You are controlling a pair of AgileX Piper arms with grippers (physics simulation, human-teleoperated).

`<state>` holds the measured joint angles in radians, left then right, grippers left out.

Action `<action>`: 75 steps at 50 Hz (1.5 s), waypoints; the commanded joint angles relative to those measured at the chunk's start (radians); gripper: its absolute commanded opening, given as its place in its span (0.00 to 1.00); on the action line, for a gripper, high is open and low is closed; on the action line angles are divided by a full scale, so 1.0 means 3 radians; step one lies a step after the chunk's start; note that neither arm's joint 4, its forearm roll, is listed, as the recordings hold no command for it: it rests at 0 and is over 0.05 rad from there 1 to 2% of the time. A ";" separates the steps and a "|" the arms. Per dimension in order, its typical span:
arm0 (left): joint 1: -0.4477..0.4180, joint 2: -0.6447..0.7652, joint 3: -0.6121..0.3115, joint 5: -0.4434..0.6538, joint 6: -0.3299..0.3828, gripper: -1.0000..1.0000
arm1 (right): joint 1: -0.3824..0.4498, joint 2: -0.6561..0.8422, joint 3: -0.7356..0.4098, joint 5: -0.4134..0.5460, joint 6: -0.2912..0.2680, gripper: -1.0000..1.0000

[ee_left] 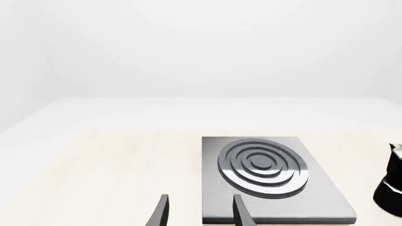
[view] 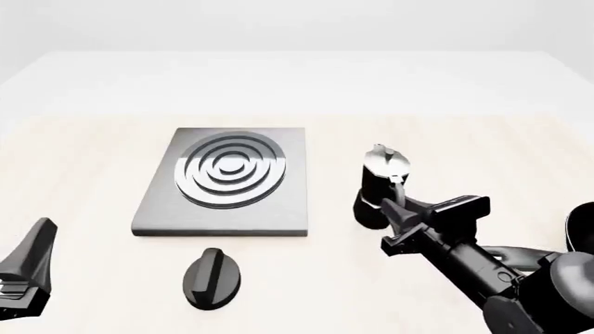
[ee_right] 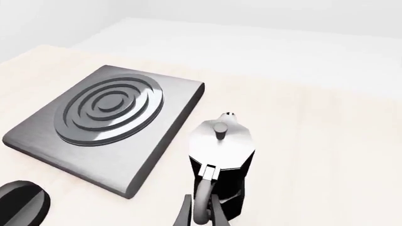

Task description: Put the moka pot on the stove.

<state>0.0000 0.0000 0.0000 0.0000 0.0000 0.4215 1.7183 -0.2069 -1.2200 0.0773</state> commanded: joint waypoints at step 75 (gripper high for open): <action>0.0000 0.0000 0.0000 0.0000 0.0000 1.00 | -0.0005 -0.1702 -0.0264 0.1286 -0.0293 0.00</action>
<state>0.0000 0.0000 0.0000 0.0000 0.0000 0.4156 1.2507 -0.2514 -0.8792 -0.0144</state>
